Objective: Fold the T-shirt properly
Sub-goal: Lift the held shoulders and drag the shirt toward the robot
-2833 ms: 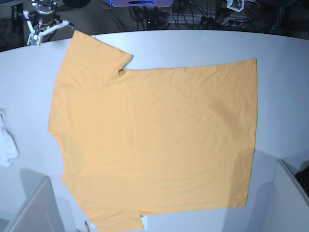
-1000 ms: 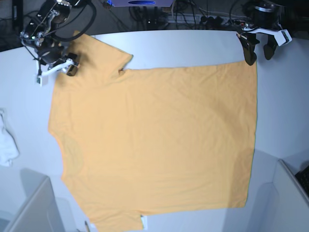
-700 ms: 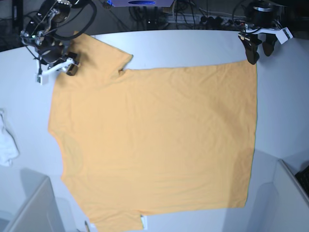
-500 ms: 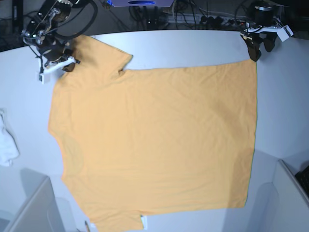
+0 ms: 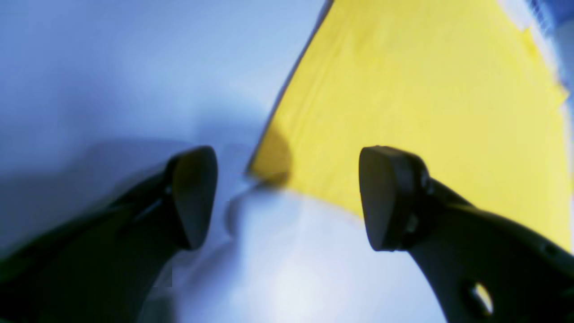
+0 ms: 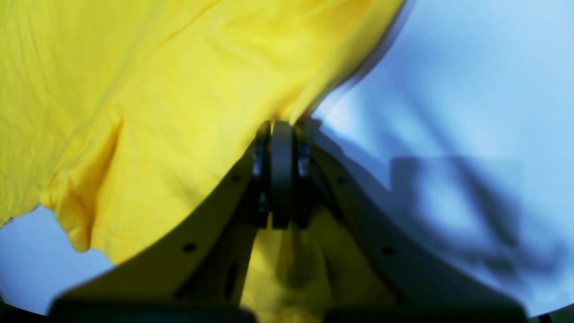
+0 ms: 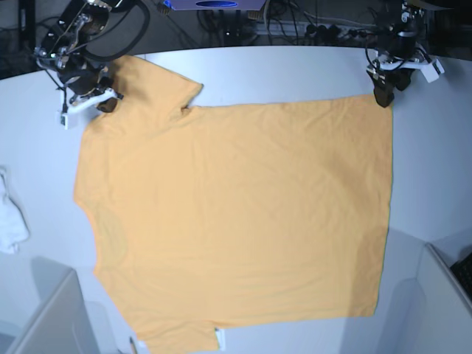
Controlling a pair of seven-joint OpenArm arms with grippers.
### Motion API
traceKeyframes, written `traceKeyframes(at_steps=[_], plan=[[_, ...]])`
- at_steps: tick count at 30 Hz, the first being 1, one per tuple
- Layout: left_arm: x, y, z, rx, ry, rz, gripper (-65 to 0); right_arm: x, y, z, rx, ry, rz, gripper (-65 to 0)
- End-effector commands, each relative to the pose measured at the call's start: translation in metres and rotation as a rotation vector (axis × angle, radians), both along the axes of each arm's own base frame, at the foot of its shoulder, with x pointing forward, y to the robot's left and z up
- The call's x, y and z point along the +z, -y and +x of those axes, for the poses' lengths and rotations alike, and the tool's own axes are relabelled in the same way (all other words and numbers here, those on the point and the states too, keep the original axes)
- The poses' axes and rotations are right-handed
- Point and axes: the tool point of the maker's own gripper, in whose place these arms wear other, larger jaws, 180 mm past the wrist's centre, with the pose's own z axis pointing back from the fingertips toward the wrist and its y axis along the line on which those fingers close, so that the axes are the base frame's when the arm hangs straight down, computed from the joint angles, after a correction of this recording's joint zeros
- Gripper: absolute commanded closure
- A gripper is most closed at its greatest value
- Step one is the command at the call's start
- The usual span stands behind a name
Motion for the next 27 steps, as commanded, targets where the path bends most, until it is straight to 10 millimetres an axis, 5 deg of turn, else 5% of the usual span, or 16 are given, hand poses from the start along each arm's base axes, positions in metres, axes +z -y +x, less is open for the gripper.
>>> traceKeyframes(at_steps=[1, 8, 17, 20, 27], plan=[[-0.003, 0.006, -0.001, -0.020, -0.003, -0.052, -47.7, -0.019, -0.003, -0.030, 0.031, -0.154, -0.013, 0.0], [-0.013, 0.035, 0.012, -0.094, 0.001, -0.173, -47.7, -0.018, -0.002, -0.030, 0.030, -0.153, -0.014, 0.0], [-0.018, 0.032, 0.025, -0.072, 0.018, -0.186, -47.2, -0.018, -0.001, -0.030, 0.030, -0.153, -0.016, 0.0], [-0.021, 0.029, 0.027, -0.066, 0.014, -0.185, -37.5, -0.018, -0.001, -0.030, 0.030, -0.153, -0.016, 0.0], [-0.022, 0.028, 0.026, -0.068, 0.009, -0.182, -0.3, -0.017, 0.000, -0.031, 0.029, -0.152, -0.020, 0.0]])
